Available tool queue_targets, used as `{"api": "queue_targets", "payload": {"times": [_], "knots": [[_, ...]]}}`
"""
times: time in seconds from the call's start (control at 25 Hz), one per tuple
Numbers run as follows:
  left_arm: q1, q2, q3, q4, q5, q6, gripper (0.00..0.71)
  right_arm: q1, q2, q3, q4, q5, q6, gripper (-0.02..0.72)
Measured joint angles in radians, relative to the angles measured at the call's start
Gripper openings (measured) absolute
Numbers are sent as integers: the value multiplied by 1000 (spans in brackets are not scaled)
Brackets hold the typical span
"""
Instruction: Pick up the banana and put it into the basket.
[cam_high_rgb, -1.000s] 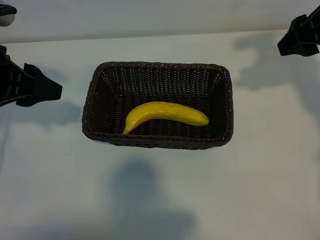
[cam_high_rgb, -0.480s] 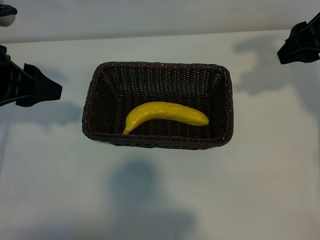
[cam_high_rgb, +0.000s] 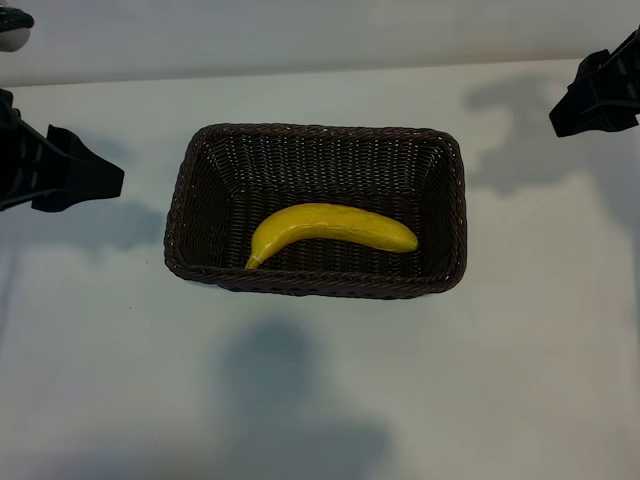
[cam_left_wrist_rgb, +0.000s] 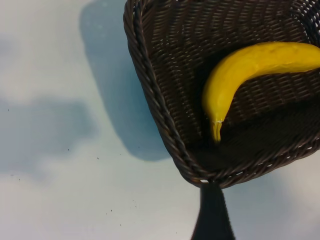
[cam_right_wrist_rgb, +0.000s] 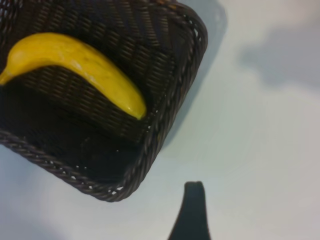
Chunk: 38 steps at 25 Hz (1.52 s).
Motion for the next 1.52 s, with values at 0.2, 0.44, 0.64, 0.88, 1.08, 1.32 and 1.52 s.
{"api": "queue_targets", "payload": {"times": [0.2, 0.44, 0.64, 0.88, 1.08, 1.32, 1.52], "knots": [[0, 0, 0, 0, -8, 0, 539, 0, 0, 0, 63, 3, -42, 620], [0, 0, 0, 0, -10, 0, 539, 0, 0, 0, 63, 12, -48, 615], [0, 0, 0, 0, -10, 0, 538, 0, 0, 0, 56, 17, -49, 608], [0, 0, 0, 0, -10, 0, 539, 0, 0, 0, 49, 19, -49, 606], [0, 0, 0, 0, -10, 0, 539, 0, 0, 0, 47, 22, -49, 605], [0, 0, 0, 0, -10, 0, 539, 0, 0, 0, 47, 22, -49, 605], [0, 0, 0, 0, -10, 4, 539, 0, 0, 0, 47, 21, -49, 605]]}}
